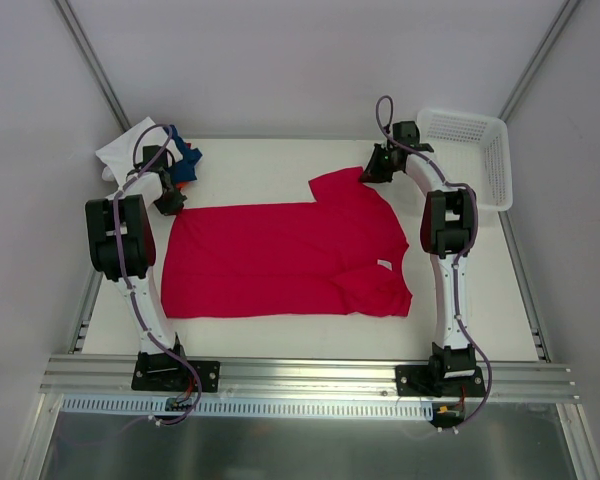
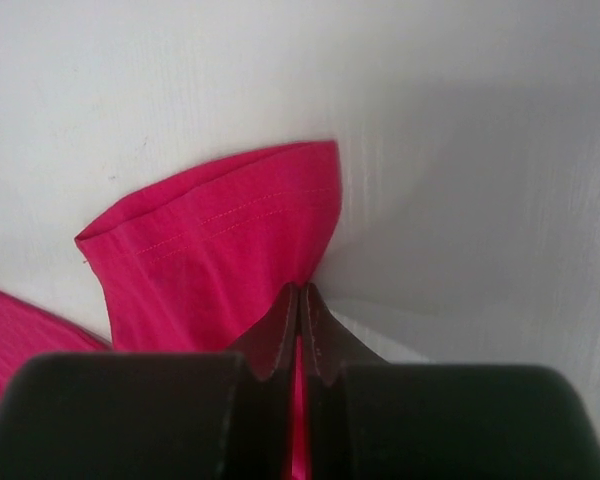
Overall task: Fold and stack the t-shirts
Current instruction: Fold the tshirt
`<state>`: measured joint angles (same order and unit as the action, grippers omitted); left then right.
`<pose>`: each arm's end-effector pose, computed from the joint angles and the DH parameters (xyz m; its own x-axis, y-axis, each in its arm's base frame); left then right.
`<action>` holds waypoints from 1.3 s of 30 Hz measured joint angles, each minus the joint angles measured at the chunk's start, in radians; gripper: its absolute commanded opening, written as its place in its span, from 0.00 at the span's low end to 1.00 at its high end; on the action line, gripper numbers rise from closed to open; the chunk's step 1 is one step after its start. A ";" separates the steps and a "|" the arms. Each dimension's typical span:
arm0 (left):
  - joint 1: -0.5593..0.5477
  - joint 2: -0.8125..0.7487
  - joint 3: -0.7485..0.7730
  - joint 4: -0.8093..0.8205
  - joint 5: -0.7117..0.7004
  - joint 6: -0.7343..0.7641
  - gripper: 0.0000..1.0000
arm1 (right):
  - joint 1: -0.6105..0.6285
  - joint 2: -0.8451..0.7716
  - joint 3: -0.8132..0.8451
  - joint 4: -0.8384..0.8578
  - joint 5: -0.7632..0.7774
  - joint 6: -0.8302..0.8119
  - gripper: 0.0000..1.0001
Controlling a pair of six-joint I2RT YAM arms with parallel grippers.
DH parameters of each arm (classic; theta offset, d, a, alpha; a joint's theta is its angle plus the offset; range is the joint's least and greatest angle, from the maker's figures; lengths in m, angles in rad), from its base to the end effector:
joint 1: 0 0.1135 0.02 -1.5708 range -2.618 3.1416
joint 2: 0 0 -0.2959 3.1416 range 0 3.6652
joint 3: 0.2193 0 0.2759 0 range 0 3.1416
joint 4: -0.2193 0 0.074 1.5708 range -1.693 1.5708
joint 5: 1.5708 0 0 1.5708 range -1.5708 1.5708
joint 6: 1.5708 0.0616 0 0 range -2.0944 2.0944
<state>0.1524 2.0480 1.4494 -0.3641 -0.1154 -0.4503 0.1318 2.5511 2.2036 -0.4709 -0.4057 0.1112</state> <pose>0.4827 0.0813 0.1632 -0.6364 -0.5352 -0.5555 -0.5474 0.8208 -0.1636 0.6200 0.1067 0.1476 -0.7623 0.0018 -0.6472 -0.3054 0.8807 0.3622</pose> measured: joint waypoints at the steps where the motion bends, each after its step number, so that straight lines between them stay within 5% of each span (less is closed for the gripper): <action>1: 0.000 0.000 0.000 0.000 0.000 0.000 0.00 | 0.001 -0.002 -0.003 0.001 0.000 0.000 0.00; 21: -0.021 -0.044 -0.027 -0.016 0.001 -0.003 0.00 | 0.016 -0.207 -0.198 -0.005 0.033 -0.023 0.01; 39: -0.042 -0.321 -0.204 -0.037 0.000 -0.015 0.00 | 0.029 -0.526 -0.464 0.020 0.063 -0.047 0.01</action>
<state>0.1101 1.7271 1.2457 -0.4011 -0.1158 -0.4656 0.1604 2.0247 1.7393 -0.4511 -0.3424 0.0647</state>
